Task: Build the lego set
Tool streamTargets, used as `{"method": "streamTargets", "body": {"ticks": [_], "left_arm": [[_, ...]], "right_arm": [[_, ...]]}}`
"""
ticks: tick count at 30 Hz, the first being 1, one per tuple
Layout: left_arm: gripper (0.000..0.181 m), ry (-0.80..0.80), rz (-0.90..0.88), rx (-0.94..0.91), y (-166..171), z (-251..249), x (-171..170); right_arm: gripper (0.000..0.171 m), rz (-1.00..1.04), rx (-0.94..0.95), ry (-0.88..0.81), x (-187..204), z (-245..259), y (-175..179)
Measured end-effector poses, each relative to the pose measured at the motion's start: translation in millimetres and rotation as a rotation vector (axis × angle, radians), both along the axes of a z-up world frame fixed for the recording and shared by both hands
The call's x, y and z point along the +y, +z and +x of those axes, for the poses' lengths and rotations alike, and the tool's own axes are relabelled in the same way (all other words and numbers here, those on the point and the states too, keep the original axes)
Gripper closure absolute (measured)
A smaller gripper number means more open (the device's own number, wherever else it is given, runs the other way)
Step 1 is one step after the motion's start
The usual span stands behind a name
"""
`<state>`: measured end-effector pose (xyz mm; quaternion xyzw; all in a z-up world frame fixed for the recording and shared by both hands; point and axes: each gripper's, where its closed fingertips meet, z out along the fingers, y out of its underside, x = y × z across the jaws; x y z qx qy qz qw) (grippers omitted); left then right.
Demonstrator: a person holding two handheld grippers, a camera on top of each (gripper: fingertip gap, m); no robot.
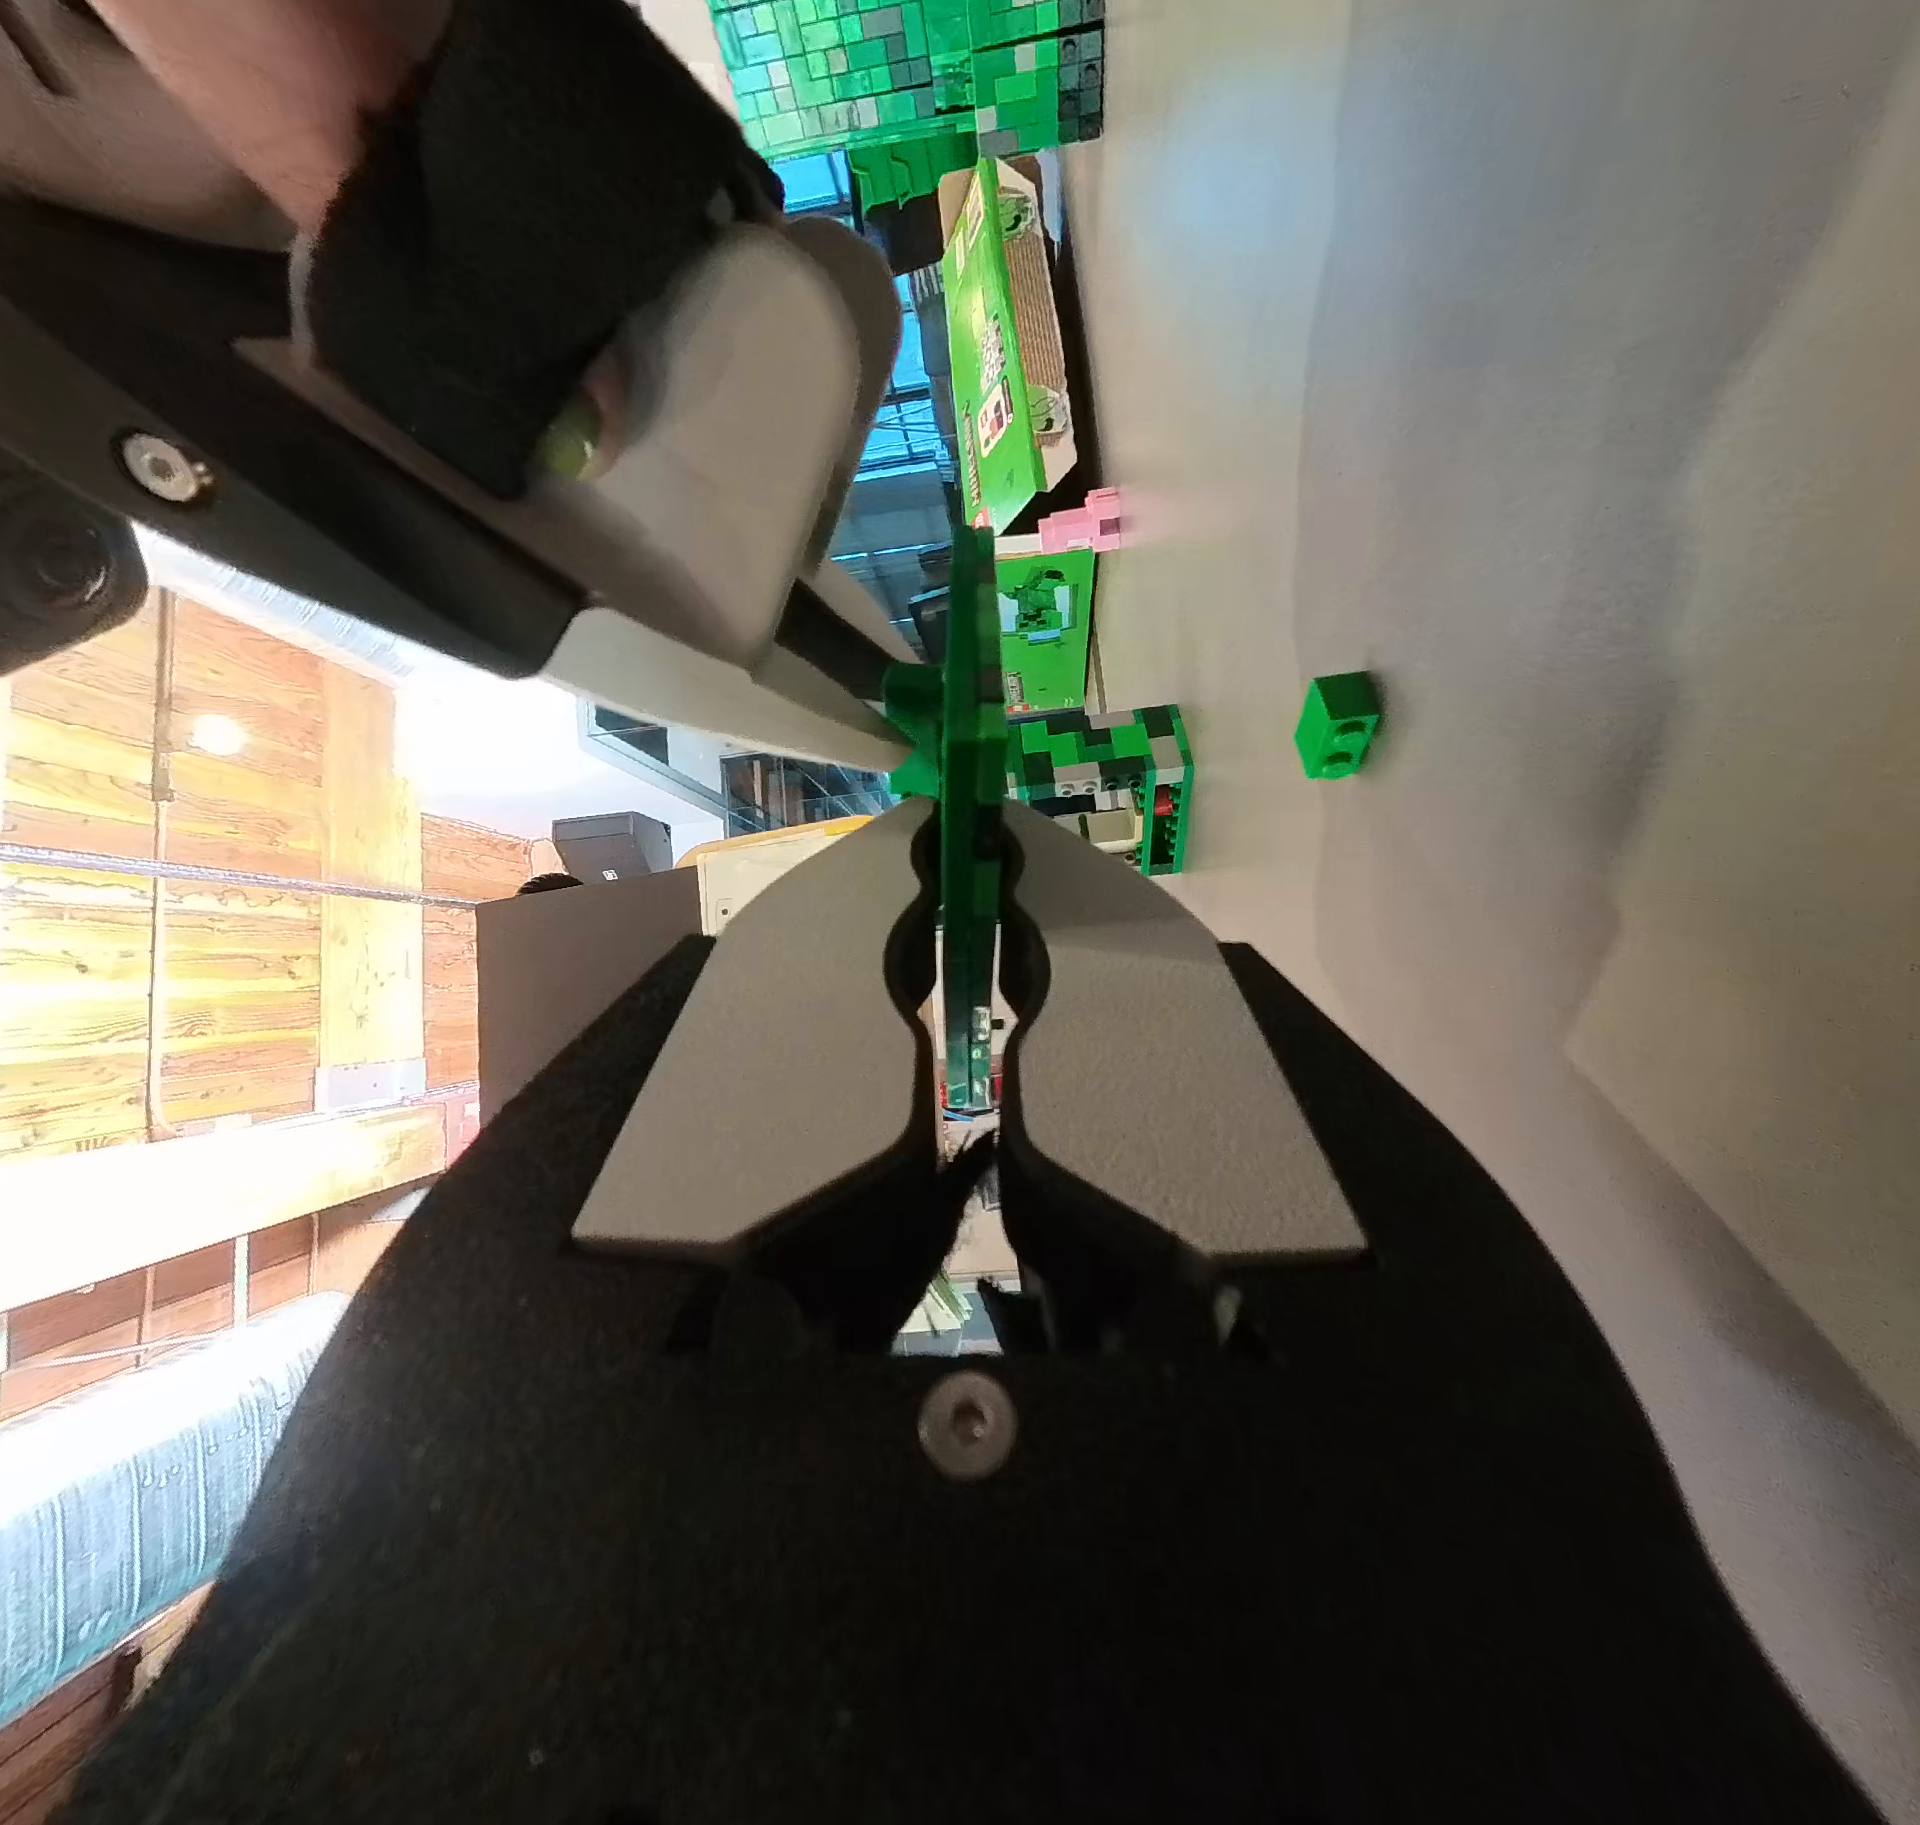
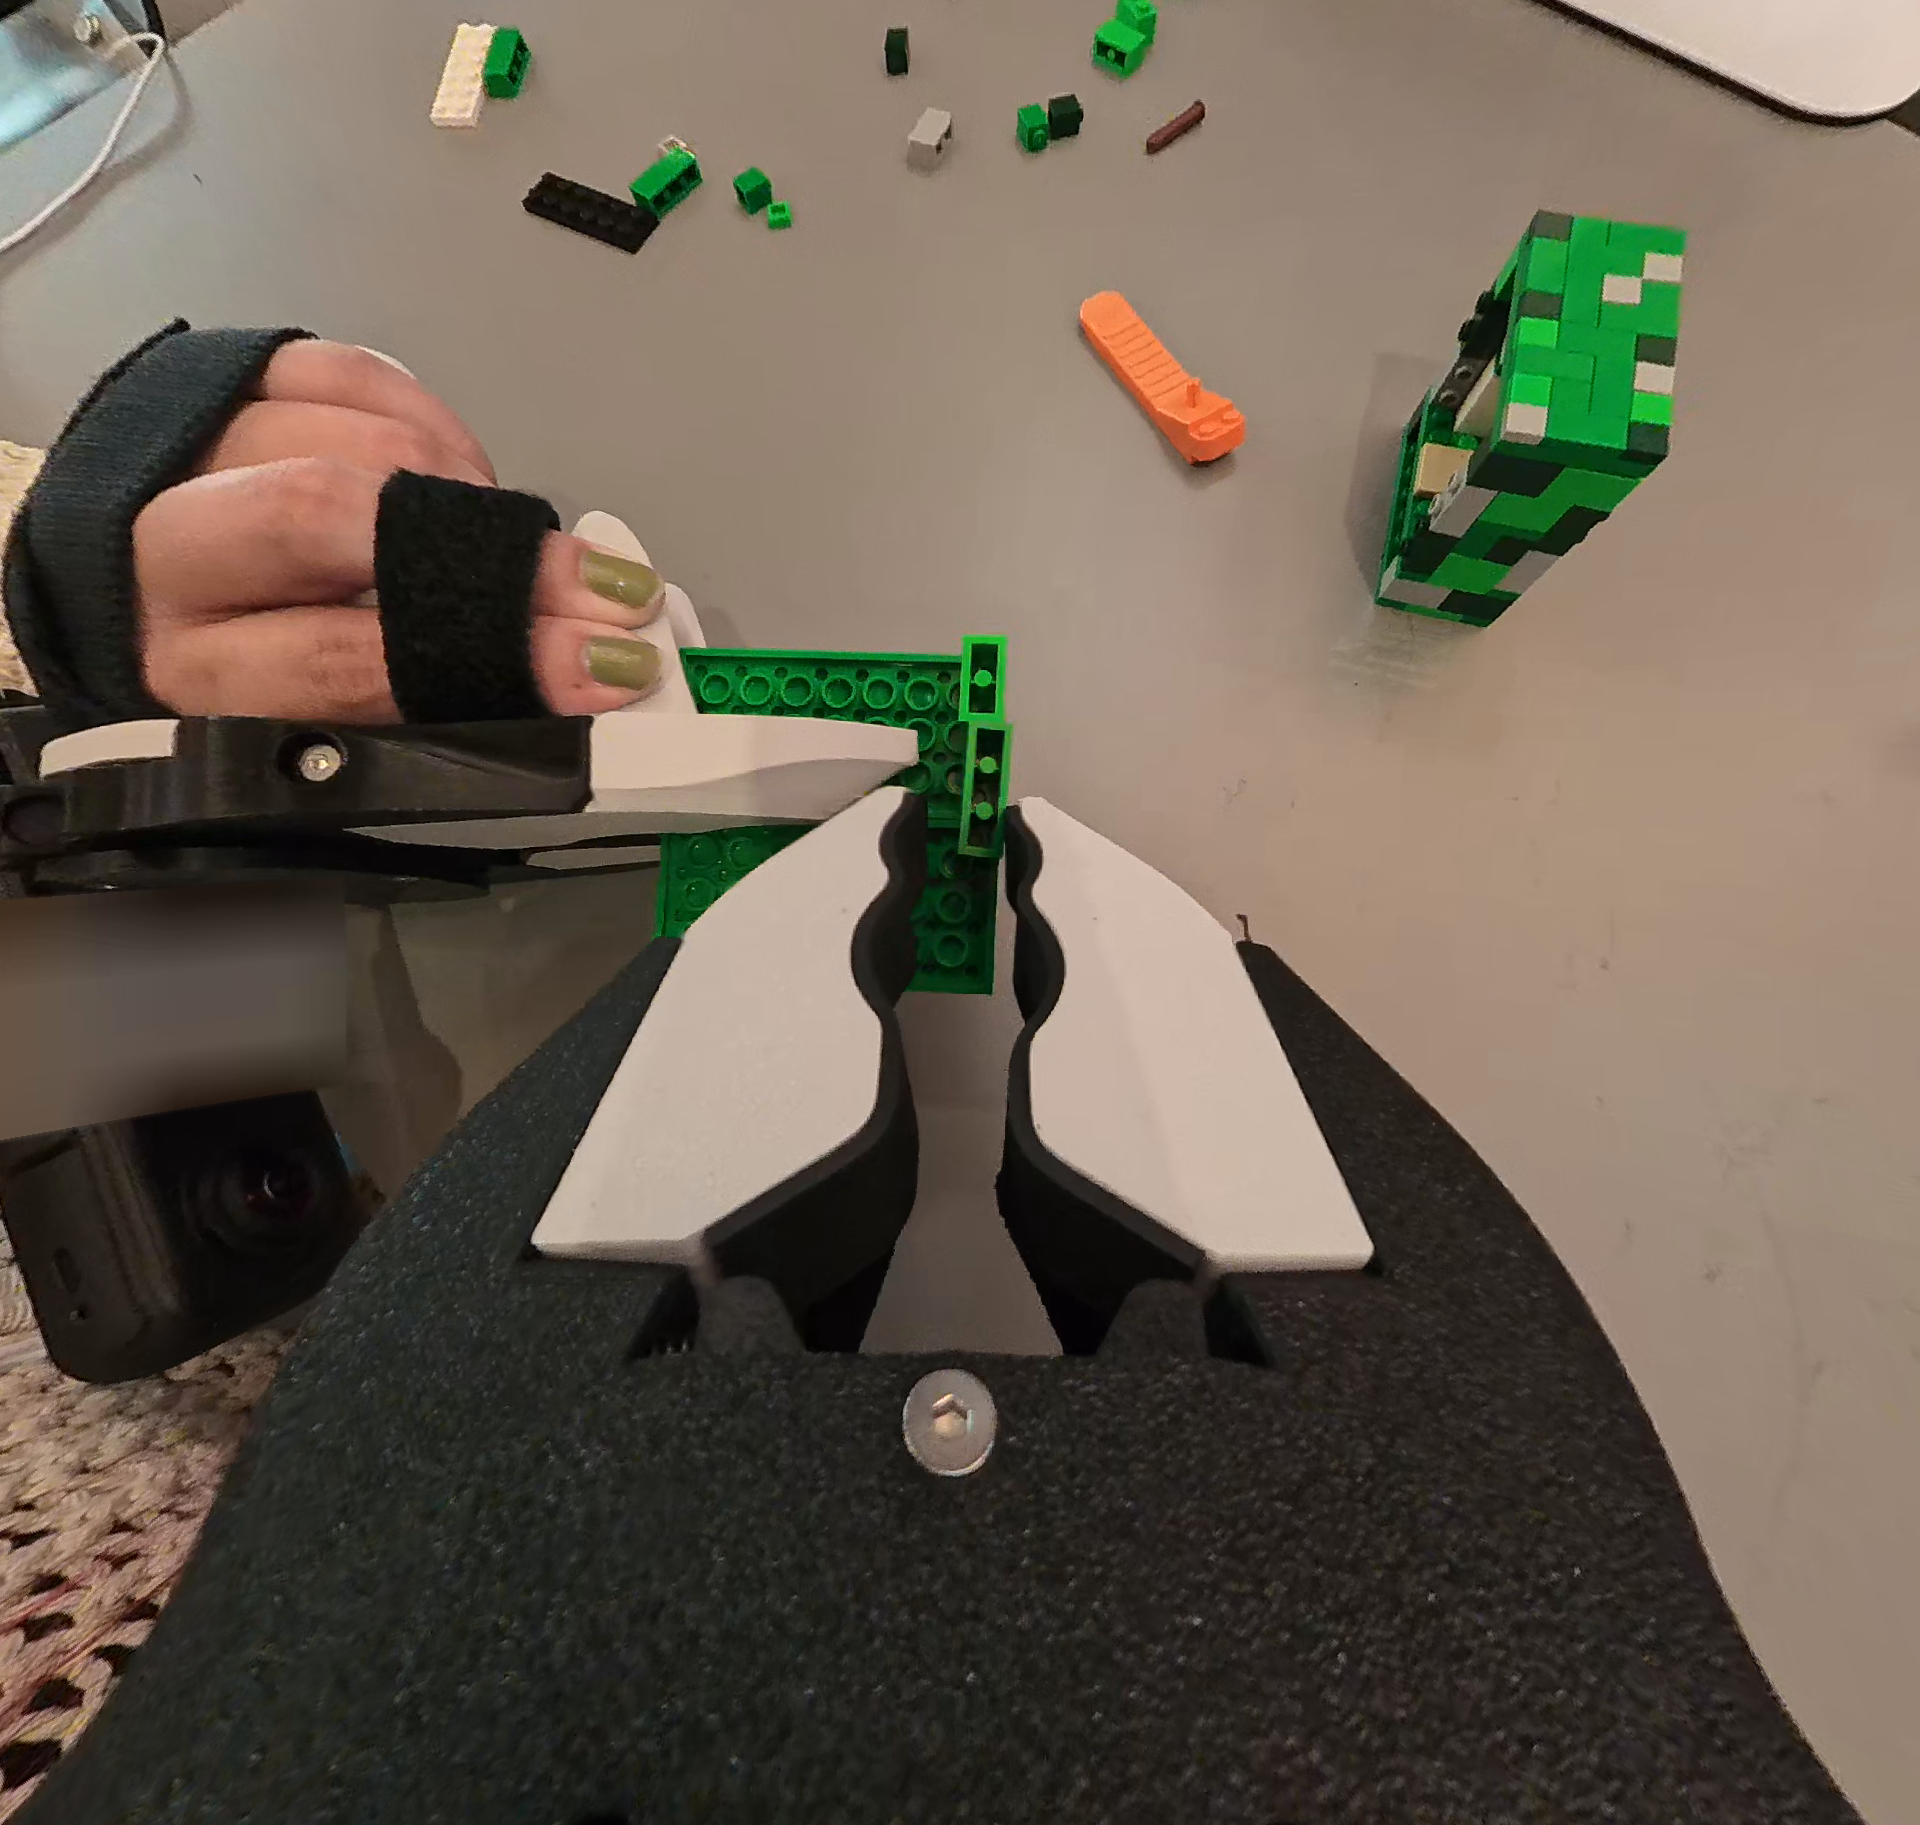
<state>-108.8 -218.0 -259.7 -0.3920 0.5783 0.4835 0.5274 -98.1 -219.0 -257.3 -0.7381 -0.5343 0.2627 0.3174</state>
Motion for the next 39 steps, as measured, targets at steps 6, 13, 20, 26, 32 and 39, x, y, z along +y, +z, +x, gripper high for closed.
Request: {"method": "streamTargets", "body": {"ticks": [6,13,20,26,32,39], "left_arm": [[0.176,-0.002,0.006,-0.003,1.0,0.2,-0.7],[0.176,-0.020,0.017,-0.001,1.9,3.1,-2.9],[0.176,-0.020,0.016,-0.002,1.4,2.7,-2.7],[0.176,-0.021,0.014,-0.002,0.7,2.9,-2.7],[0.176,-0.020,0.014,-0.004,0.8,2.5,-2.7],[0.176,-0.022,0.013,-0.009,1.3,2.4,-2.8]], "right_arm": [[0.155,-0.002,0.000,0.010,-1.9,0.1,0.6],[0.157,0.002,0.000,0.024,-3.4,-1.2,1.0],[0.163,0.010,-0.006,0.024,-2.9,-0.7,0.8],[0.163,-0.003,-0.008,0.011,-1.2,0.7,-0.7],[0.158,-0.005,-0.005,0.012,-1.6,0.8,-0.6],[0.154,-0.008,0.004,0.027,-3.6,1.7,-0.7]]}}
